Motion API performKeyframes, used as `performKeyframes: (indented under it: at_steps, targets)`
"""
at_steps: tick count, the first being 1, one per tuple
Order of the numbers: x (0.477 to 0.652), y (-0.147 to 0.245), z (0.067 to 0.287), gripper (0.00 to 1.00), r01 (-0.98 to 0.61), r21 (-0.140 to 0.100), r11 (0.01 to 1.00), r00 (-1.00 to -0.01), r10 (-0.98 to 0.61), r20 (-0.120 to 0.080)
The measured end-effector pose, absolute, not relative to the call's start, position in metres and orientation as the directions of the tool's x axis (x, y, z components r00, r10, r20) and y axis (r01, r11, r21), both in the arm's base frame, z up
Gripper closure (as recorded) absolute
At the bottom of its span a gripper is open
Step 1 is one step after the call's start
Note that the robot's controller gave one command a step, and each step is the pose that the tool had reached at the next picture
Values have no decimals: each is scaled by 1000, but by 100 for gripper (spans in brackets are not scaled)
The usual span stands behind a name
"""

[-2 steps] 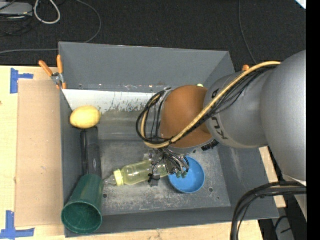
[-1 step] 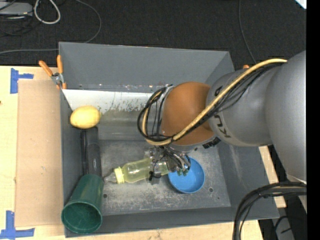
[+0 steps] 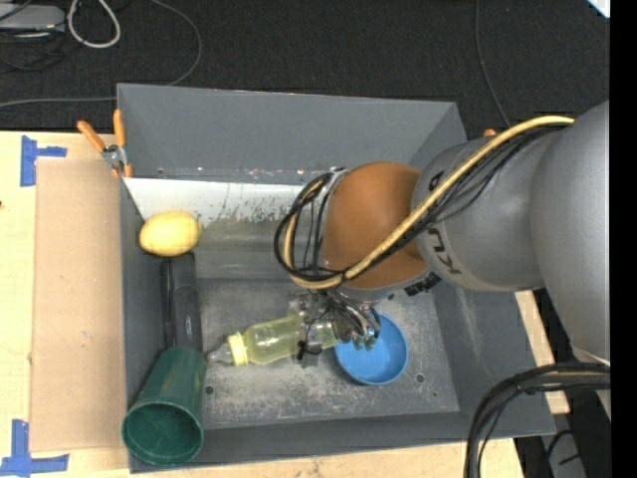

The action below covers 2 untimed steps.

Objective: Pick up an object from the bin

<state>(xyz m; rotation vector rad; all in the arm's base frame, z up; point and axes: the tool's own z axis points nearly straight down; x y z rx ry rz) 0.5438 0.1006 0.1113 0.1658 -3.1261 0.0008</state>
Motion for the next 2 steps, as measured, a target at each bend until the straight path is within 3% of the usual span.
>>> performKeyframes:
  at_steps: [2]
  targets:
    - [543,100,143,100,-102,0,995,-995,-102,15]
